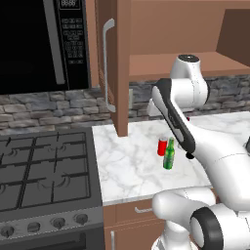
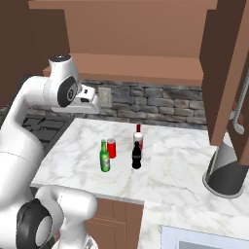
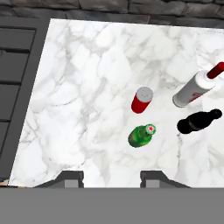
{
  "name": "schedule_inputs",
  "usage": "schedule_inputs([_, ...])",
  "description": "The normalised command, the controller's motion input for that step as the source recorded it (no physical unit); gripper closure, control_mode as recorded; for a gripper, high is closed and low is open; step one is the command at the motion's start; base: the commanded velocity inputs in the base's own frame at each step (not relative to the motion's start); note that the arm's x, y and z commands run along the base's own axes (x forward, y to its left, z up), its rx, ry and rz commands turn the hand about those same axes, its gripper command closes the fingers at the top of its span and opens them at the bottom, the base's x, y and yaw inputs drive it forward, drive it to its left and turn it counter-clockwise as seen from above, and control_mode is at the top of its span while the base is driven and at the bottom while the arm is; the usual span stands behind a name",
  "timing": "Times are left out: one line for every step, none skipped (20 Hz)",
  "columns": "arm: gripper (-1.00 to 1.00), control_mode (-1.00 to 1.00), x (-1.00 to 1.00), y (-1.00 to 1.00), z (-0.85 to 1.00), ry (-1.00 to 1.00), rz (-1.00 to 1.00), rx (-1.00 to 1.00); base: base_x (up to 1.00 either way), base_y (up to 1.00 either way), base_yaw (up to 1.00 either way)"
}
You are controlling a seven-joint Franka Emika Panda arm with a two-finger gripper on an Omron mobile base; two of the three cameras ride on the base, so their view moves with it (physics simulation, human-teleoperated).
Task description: Sort all alcoholic drinks to one cabinet, and non-alcoholic drinks to the other.
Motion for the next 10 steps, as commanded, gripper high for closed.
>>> schedule_inputs([-1.0,-1.0,0.0,0.0,-0.01,0.01,0.0,0.0,0.0,0.0,0.0])
schedule_inputs([-1.0,-1.0,0.0,0.0,0.0,0.01,0.0,0.0,0.0,0.0,0.0])
schedule_inputs([-1.0,-1.0,0.0,0.0,0.0,0.1,0.0,0.0,0.0,0.0,0.0])
schedule_inputs([-1.0,-1.0,0.0,0.0,-0.3,0.02,0.0,-0.03,0.0,0.0,0.0])
schedule_inputs([-1.0,-1.0,-0.11,0.0,-0.34,0.0,0.0,-0.02,0.0,0.0,0.0])
schedule_inputs([-1.0,-1.0,-0.25,-0.11,-0.31,0.0,0.0,0.0,0.0,0.0,0.0])
schedule_inputs([-1.0,-1.0,-0.44,-0.11,-0.39,-0.02,0.0,0.0,0.0,0.0,0.0])
schedule_inputs([-1.0,-1.0,-0.6,-0.06,-0.41,-0.15,-0.01,-0.03,0.0,0.0,0.0])
schedule_inputs([-1.0,-1.0,-0.6,-0.06,-0.49,-0.13,-0.1,-0.03,0.0,0.0,0.0])
schedule_inputs([-1.0,-1.0,-0.51,0.0,-0.71,-0.08,-0.17,-0.07,0.0,0.0,0.0])
